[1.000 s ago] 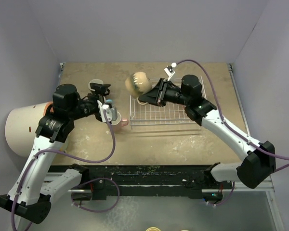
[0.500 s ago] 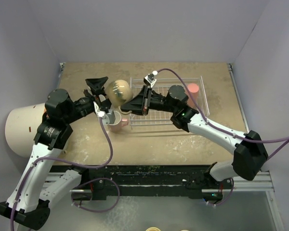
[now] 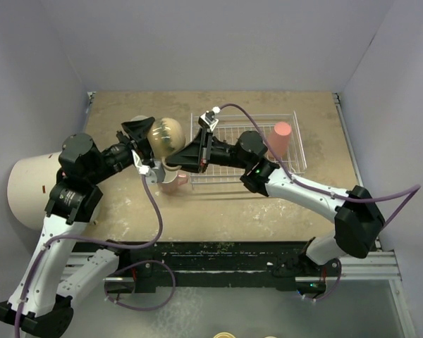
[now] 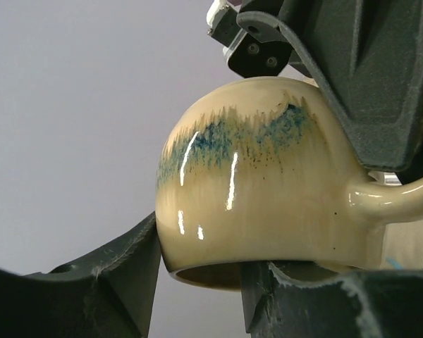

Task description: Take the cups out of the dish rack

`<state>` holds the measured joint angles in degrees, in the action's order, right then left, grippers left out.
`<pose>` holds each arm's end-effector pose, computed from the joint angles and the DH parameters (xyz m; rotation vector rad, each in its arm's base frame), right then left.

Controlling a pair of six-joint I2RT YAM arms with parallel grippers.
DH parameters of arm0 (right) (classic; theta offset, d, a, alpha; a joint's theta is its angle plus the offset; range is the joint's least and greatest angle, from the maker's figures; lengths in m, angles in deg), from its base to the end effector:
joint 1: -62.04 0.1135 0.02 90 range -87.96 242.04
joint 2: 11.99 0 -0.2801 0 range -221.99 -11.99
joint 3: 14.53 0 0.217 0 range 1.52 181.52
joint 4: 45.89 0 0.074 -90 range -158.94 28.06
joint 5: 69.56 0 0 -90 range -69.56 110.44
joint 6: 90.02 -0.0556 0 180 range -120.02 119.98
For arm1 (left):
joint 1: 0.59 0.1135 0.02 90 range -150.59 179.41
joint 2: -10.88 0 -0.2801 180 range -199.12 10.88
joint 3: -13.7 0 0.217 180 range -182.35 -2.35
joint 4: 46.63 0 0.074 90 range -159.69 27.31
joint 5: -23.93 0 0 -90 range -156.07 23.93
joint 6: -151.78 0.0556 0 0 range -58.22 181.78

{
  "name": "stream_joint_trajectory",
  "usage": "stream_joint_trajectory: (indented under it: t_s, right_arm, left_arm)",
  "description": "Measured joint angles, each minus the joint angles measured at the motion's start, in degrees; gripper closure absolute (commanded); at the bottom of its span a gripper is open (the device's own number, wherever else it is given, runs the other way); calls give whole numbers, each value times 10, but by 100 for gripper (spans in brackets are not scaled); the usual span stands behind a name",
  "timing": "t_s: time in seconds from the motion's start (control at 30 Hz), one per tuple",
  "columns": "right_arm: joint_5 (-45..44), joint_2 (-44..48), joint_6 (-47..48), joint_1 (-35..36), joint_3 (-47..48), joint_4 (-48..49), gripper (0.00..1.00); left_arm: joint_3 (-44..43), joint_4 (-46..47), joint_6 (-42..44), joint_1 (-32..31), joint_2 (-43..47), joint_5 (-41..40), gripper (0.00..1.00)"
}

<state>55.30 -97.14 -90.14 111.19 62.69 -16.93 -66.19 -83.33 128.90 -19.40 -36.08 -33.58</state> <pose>0.1872 0.2650 0.4056 -0.1238 1.7365 2.3340 0.1149 -0.0707 0.4282 1.3852 0.8580 0.1843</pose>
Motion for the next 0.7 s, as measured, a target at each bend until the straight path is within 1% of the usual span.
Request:
stream_joint_trajectory:
  t_s: [0.03,0.07,0.1,0.13,0.17,0.2,0.23,0.27,0.3,0.37,0.43,0.5,0.6,0.7]
  right_arm:
    - [-2,-2,-3,3,0,5,100]
    - [-3,-3,-5,4,0,10,100]
    - [-3,-4,-9,6,0,12,93]
    - [-2,-4,-13,8,0,12,81]
    - [2,-4,-18,9,0,6,52]
    - [4,-5,-21,10,0,4,29]
    - [5,-5,-18,9,0,2,15]
    - [4,-2,-10,7,1,-2,8]
    - [6,5,7,4,3,-19,4]
    - [8,29,55,-4,11,-94,0]
    - [6,56,109,-25,21,-187,0]
    - [-3,82,165,-61,37,-272,0]
    - [-58,112,264,-128,102,-406,0]
    - [-136,133,363,-165,175,-534,0]
  left_arm:
    - [0,-1,1,0,2,0,61]
    - [0,-1,3,0,4,-2,80]
    - [0,0,9,0,5,-3,100]
    - [-1,1,13,1,5,-5,100]
    - [-2,8,19,2,5,-5,100]
    - [-2,15,19,1,6,-2,100]
    - [-2,15,16,0,9,-1,100]
    - [-2,9,17,-1,9,-2,100]
    - [-2,-9,17,-2,5,0,100]
    - [-14,-59,16,-5,-16,-2,100]
    - [-49,-116,15,-7,-54,1,100]
    - [-82,-171,18,-8,-95,-3,100]
    - [-86,-277,30,-7,-120,-34,100]
    - [-85,-360,45,-7,-121,-63,100]
